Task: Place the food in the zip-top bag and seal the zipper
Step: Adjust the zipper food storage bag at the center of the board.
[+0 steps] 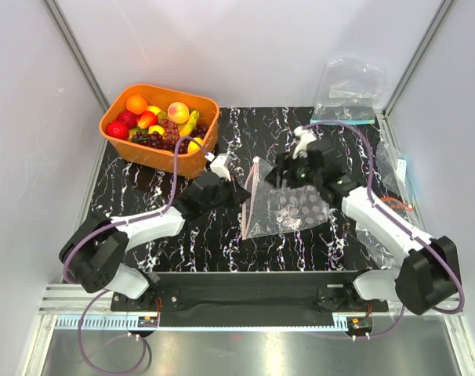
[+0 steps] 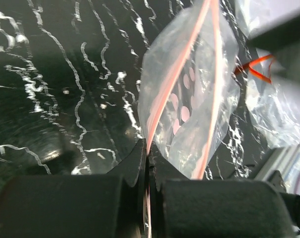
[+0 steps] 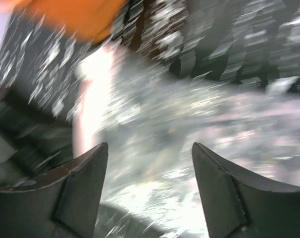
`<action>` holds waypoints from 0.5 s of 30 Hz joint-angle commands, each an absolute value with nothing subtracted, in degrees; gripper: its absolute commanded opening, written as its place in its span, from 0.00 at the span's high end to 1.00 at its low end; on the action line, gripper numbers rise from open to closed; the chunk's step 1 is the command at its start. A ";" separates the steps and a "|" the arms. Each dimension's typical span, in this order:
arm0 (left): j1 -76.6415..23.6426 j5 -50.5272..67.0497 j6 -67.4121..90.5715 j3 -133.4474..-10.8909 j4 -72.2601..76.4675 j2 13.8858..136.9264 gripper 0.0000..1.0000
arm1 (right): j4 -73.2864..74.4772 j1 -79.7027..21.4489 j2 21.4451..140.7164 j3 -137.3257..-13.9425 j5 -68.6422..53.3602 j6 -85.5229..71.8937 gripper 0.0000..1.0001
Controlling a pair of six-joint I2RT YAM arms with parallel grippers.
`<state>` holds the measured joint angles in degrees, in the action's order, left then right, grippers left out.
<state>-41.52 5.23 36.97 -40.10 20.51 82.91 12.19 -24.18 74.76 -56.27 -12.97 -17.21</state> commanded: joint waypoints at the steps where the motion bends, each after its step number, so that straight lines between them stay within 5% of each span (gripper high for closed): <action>1: -41.57 9.58 37.35 -43.33 23.55 84.11 1.00 | 13.89 -29.26 70.32 -55.46 -11.34 -18.89 0.27; 8: -41.66 9.41 37.01 -42.72 23.03 82.27 1.00 | 18.26 -32.87 65.13 -54.14 -1.01 -26.71 0.27; 11: -41.66 8.18 36.21 -41.40 23.38 80.51 1.00 | 22.75 -32.96 62.15 -54.23 12.59 -33.91 0.55; 14: -41.66 7.12 35.86 -40.08 23.64 79.02 1.00 | 22.96 -32.78 58.55 -52.83 10.94 -34.73 0.45; 15: -41.66 6.68 35.69 -39.82 23.64 78.58 1.00 | 21.03 -32.78 56.80 -51.95 7.59 -31.76 0.31</action>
<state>-41.56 7.97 37.23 -40.62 20.40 82.06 21.69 -32.56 60.99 -53.23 5.65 -31.66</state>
